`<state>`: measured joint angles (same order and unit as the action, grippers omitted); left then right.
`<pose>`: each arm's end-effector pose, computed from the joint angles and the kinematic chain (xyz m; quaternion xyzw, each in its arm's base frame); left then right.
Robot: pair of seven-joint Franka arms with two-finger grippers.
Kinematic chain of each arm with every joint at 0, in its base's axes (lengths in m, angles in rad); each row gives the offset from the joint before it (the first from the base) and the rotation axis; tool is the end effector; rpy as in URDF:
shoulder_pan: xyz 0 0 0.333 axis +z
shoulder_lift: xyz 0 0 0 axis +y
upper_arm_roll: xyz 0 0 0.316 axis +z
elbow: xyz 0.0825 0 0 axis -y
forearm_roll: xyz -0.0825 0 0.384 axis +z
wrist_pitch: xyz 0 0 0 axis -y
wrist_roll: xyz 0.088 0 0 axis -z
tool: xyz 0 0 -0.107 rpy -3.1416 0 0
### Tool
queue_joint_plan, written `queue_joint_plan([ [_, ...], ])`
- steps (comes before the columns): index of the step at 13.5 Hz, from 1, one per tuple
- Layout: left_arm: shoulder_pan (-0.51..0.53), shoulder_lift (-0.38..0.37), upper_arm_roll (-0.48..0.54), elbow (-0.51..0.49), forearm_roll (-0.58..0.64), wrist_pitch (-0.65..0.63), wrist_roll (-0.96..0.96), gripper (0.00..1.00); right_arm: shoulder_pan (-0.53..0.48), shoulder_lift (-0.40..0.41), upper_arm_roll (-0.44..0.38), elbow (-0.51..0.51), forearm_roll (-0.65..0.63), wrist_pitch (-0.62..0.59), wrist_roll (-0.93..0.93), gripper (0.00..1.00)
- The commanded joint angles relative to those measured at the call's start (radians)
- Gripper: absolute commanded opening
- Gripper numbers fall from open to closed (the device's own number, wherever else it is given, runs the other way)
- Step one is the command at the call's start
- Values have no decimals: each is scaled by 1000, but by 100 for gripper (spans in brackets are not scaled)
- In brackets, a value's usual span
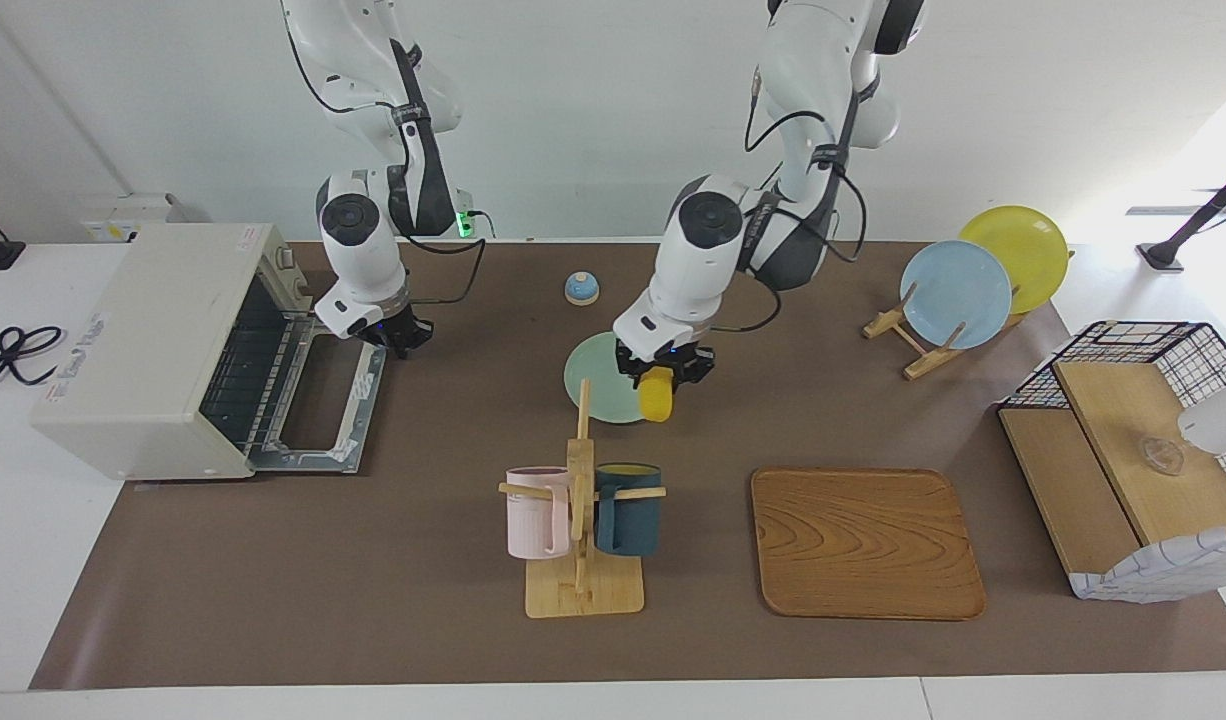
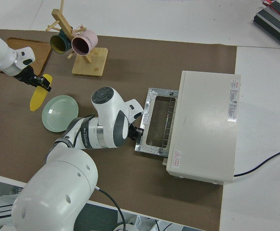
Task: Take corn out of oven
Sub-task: 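Carry the corn onto the wooden tray with the left gripper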
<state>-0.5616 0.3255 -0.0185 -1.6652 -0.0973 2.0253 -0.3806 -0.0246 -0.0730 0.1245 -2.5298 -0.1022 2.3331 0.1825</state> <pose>0.5456 -0.3629 0.4212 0.9957 -0.0784 -0.0064 0.0497 0.4382 0.0417 0.2917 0.9973 -0.0041 -0.0561 0.0475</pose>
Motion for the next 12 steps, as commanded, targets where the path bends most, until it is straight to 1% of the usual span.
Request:
queue_joint_plan([
  [1,126,24,-9,67,36,-54,72,0,-23,-33,4,-24,-57,-14,-2,0],
  [2,185,39,-9,77,33,-51,109,0,-34,-33,4,-18,-114,-29,2,0],
  [3,237,67,-11,126,31,-54,159,0,-37,-33,4,-14,-176,-38,11,0],
  [4,279,116,-11,184,30,-66,179,0,-43,-31,3,-9,-213,-44,23,0],
  [5,313,176,-11,259,31,-69,183,0,-52,-31,4,-1,-238,-50,25,0],
  [6,330,254,-11,350,31,-74,183,0,-51,-28,4,15,-247,-78,26,0],
  [7,353,321,-9,433,31,-76,183,0,-40,-22,4,58,-255,-136,34,0],
  [8,394,377,-17,490,31,-60,192,0,-38,-10,7,116,-281,-225,40,0],
  [9,413,411,-20,522,31,-51,219,0,-38,-2,7,162,-306,-280,37,0],
  [12,434,460,-18,528,30,38,242,0,-35,-8,9,253,-317,-395,3,0],
])
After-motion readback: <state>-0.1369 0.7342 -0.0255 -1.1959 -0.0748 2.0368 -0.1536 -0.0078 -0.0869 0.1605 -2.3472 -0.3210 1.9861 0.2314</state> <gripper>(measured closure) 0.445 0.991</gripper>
